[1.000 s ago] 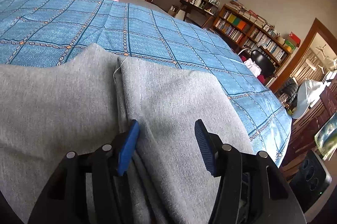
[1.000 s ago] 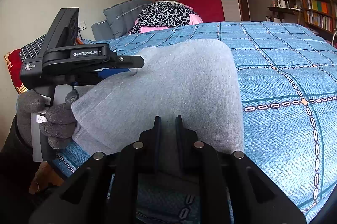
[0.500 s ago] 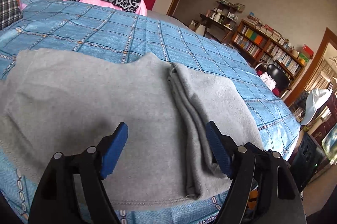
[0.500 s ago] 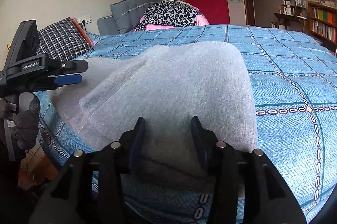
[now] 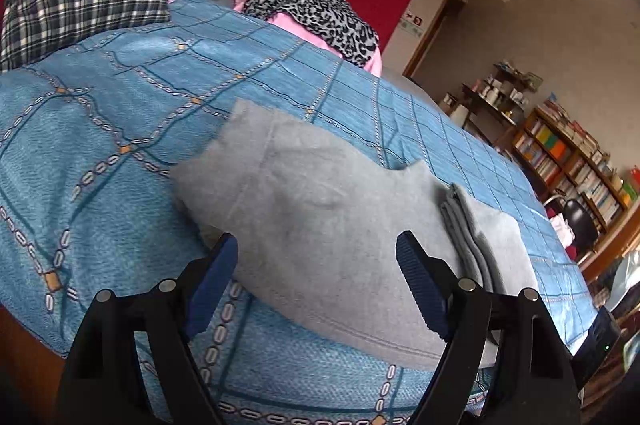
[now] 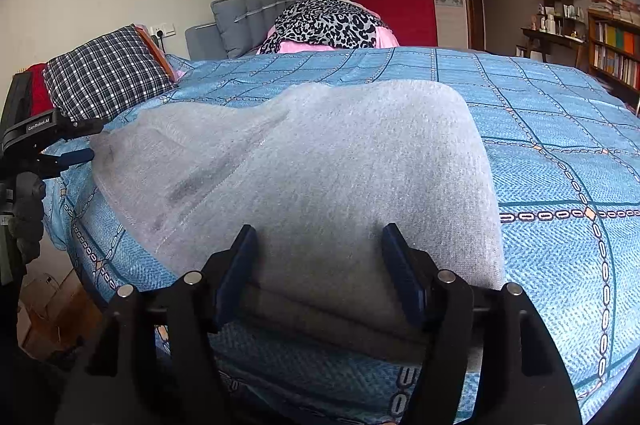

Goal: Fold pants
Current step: 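Grasp the folded edge of the grey sweatpants stack with the left gripper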

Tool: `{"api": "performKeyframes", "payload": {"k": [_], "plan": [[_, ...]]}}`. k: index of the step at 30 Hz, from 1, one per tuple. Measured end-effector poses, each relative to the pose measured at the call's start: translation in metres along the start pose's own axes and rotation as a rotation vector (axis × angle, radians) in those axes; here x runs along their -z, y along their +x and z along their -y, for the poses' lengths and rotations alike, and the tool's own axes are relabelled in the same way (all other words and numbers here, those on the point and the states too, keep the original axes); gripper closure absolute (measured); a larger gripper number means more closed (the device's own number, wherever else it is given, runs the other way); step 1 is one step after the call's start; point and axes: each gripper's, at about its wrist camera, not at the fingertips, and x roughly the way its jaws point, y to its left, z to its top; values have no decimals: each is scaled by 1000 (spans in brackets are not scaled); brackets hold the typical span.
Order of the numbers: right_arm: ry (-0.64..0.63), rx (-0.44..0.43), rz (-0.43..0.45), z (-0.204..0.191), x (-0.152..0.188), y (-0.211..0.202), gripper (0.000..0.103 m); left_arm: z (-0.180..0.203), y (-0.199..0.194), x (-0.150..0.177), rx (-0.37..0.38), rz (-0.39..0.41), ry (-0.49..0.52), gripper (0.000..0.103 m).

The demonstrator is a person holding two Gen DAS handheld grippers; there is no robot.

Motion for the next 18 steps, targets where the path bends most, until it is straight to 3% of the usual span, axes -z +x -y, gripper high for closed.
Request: {"api": "performKeyframes", "payload": {"k": [5,9,18], "plan": [[0,2,-1,-1,0,0,35,-30,0,-4,-51,23,-85,22],[-1,3,1,-1,0,1,35,-49,16,-1,-64,-4,-156,22],[-4,6,6,1,1,1,34,-40,42,-9,-19,15,-130,20]]}}
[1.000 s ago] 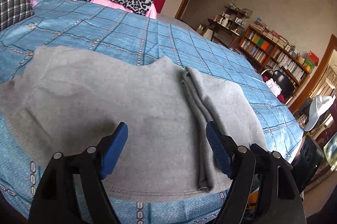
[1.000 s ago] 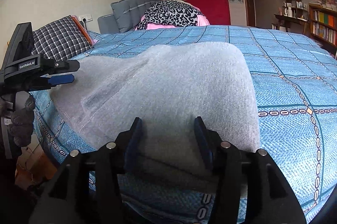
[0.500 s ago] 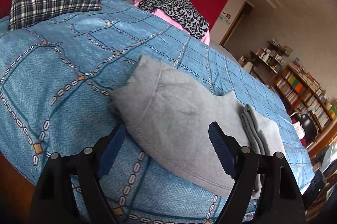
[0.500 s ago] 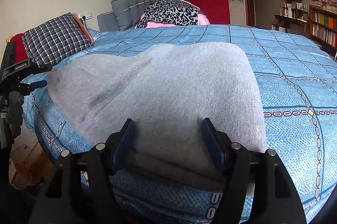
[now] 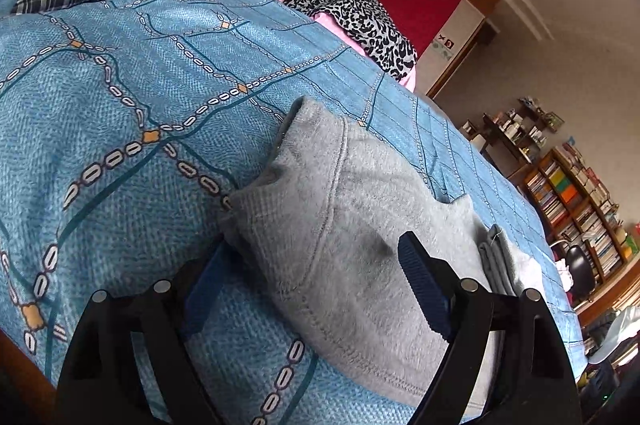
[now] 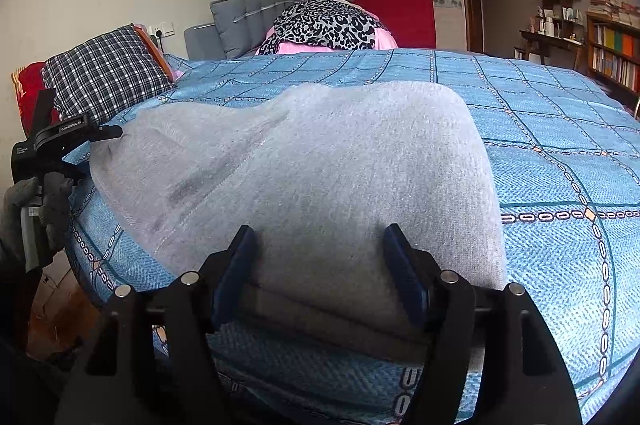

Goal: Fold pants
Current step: 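Grasp the folded edge of the grey sweatpants stack with the left gripper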

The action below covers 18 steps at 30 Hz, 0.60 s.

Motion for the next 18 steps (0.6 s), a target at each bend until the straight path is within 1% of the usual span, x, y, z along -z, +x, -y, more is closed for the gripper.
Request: {"api": "performKeyframes", "payload": {"k": [2,3,4,5,6,7,8,10,13,15,17,18], "plan": [[-1,0,1,1,0,0,34,4,6,0,-11,-2,18,21],[-1,0,0,0,0,0,34,5,8,-1,-16,1,21,23],[-1,0,0,1,0,0,34,5,9,-2,-19,1,18,32],[-2,1,1,1,0,0,34,3,12,-4,-21,0,8,37],[-3,1,3,1,0,0,34,1,13,-5,-18,-1,-7,46],[-4,2,3,1,0,0,34,0,12,-5,-7,-3,-21,52],[-5,2,4,2,1,-1,34,-1,11,-5,1,-5,-31,55],[-7,3,5,2,1,-1,34,-3,10,-7,11,-1,-39,66],[-9,3,6,2,1,-1,34,-2,4,-9,21,10,-35,72],[-9,3,6,2,1,-1,34,1,-1,-13,33,25,-31,75],[-9,3,6,3,1,-1,34,6,-6,-16,52,39,-21,75],[-8,2,6,3,1,-1,34,8,-6,-17,47,42,-18,75]]}}
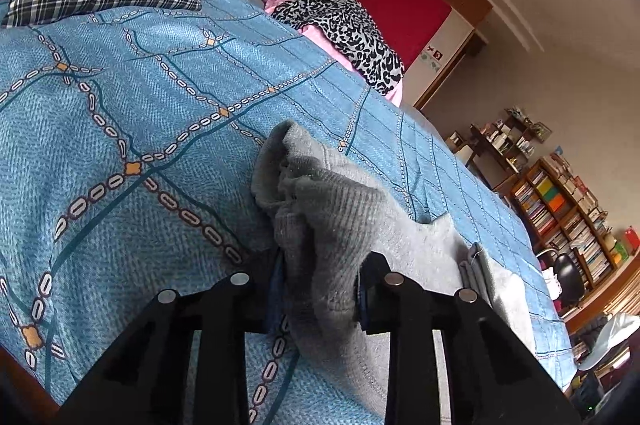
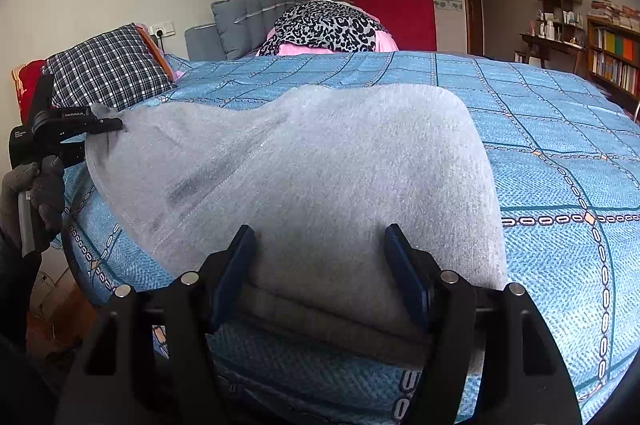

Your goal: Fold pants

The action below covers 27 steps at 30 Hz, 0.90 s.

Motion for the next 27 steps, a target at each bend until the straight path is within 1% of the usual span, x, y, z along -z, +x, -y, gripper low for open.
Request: {"api": "performKeyframes", "payload": {"k": [2,3,4,5,6,8,9,10,12,13,14,16,17,18,19,23,27], "plan": [[0,-1,1,0,0,0,34,-2,4,-1,-17,2,-21,70],[0,-2,2,0,0,0,34,-5,7,-2,-29,-6,-36,57],[0,-3,3,0,-1,0,34,-8,11,-2,-47,-16,-53,43],[-1,-4,3,0,-1,0,34,-12,15,-2,-68,-25,-73,40],[-1,-4,4,0,-1,0,34,-15,18,-1,-68,-30,-84,40],[-3,-4,7,-1,-2,0,34,-12,20,0,-72,-28,-60,37],[-3,-3,8,-1,-2,1,34,-10,23,0,-68,-34,-44,33],[-3,-3,9,-1,-2,1,34,-8,25,-1,-69,-33,-35,33],[-3,-2,10,-1,-2,1,34,-7,28,-1,-57,-29,-36,34],[-4,-2,12,-1,-2,1,34,-7,29,-2,-53,-28,-43,44],[-5,0,12,-2,-2,1,34,-8,31,-2,-48,-32,-53,49],[-9,3,14,-2,-1,1,34,-10,32,-5,-33,-34,-77,63],[-11,4,14,-2,-1,1,34,-10,31,-6,-26,-32,-78,65],[-12,6,15,-3,-1,1,34,-8,28,-7,-26,-24,-72,68],[-13,7,17,-3,-1,0,34,-5,24,-8,-24,-13,-59,71],[-11,9,21,-2,-2,1,34,14,8,-12,-14,42,-1,75],[-8,7,29,-2,-1,0,34,43,-5,-14,-5,87,79,75]]}}
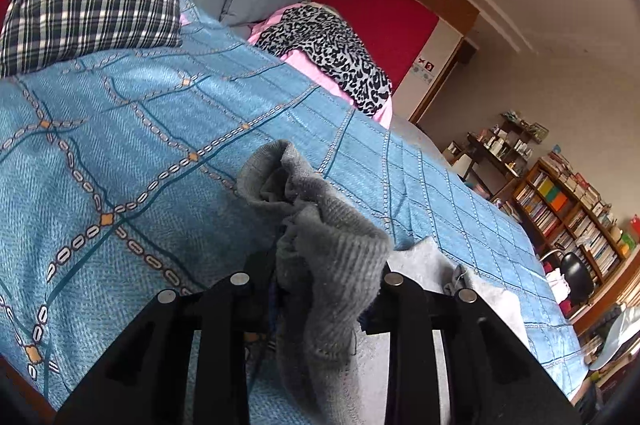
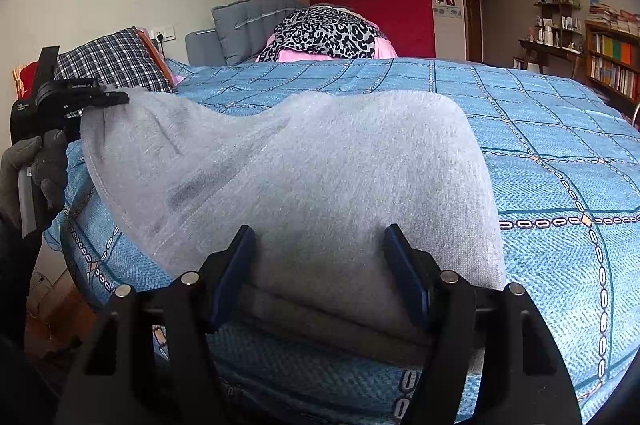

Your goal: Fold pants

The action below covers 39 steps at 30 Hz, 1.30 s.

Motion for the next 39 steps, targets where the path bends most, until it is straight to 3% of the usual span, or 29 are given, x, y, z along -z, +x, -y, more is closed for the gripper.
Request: {"api": "performKeyframes", "payload": {"k": [11,24,30,32,34,36,39], "plan": [[40,-8,49,10,0,-14,35,95,3,6,123,-24,193,78],[90,-39,87,26,7,-26,35,231,17,83,378,-191,477,78],[159,-113,102,40,8,-35,35,272,32,120,391,-251,569,78],[193,-133,109,46,7,-39,35,278,38,132,393,-278,595,76],[223,-140,118,52,7,-45,35,279,43,143,405,-325,581,60],[248,-137,126,59,7,-50,35,276,47,148,435,-371,544,52],[278,-120,134,67,6,-54,35,265,41,143,465,-384,494,48]]}}
